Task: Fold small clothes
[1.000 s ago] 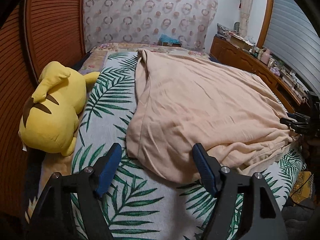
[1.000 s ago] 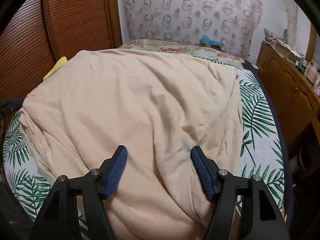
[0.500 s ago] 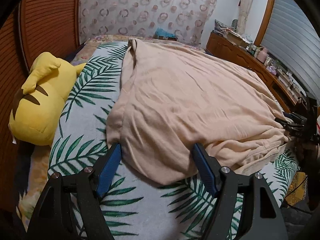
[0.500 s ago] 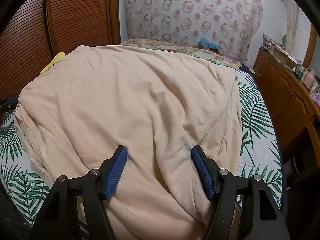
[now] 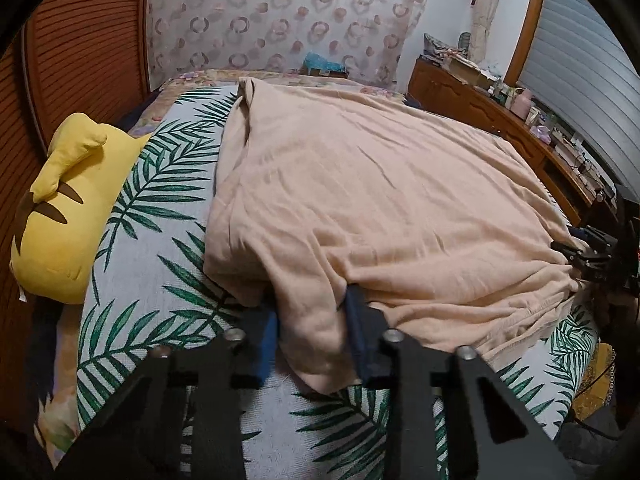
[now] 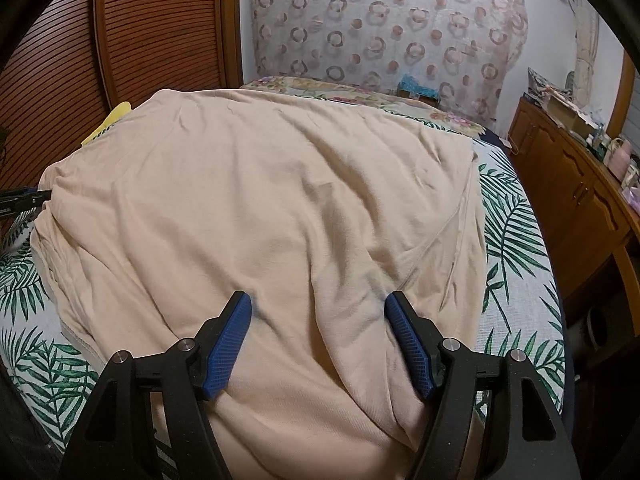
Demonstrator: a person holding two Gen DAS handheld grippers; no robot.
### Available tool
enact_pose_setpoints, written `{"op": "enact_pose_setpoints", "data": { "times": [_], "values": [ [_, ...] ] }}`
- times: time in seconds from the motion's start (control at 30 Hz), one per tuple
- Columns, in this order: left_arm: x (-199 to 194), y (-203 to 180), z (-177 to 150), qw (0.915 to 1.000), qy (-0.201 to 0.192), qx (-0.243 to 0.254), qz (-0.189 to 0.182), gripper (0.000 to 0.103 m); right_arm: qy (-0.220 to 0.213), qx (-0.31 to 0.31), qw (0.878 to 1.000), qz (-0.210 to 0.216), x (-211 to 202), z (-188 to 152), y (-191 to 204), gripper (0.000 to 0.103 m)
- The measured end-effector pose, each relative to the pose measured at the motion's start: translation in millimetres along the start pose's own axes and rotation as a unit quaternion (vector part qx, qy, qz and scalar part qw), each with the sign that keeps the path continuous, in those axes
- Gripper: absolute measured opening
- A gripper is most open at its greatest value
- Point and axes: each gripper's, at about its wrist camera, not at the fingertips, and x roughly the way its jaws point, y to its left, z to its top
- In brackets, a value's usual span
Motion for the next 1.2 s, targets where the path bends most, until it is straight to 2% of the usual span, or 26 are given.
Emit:
{"op": "enact_pose_setpoints", "data": {
  "times": [0.1, 0.33, 0.5, 0.63, 0.7, 0.9, 1.2],
  "values": [
    [-0.1, -2.9, 2.9, 0.9999, -0.002, -0.003, -0.012, 0.01, 0.0, 0.0, 1.0, 0.001, -0.2, -0.4, -0.4, 0.072],
    [-30.4, -25.7, 31.3, 0.9971, -0.068, 0.014, -0.031, 0.007, -0.002, 0.005, 1.0, 0.006, -1.6, -1.2, -2.4, 0.072],
    [-41.7, -49.5, 54.4, 0.9932, -0.099, 0.038, -0.048, 0.007, -0.003, 0.008, 1.0, 0.009, -3.6, -2.5, -4.0, 0.072],
    [-41.6, -75.8, 71.1, 0.9894, -0.112, 0.067, -0.063, 0.007, -0.001, 0.026, 0.999, 0.048, -14.5, -0.9, -17.9, 0.072],
    [-40.6, -88.2, 78.5, 0.9873, -0.117, 0.078, -0.074, 0.007, -0.004, 0.029, 0.999, 0.046, -24.9, -0.4, -26.9, 0.072],
    [-33.8, -135.3, 96.9, 0.9791, -0.116, 0.124, -0.112, 0.006, -0.03, 0.022, 0.999, 0.002, -64.2, -4.9, -43.7, 0.072],
    [-34.3, -215.8, 113.0, 0.9597, -0.096, 0.192, -0.182, 0.006, -0.064, 0.049, 0.997, -0.021, -93.1, -12.9, -58.3, 0.072]
  ]
}}
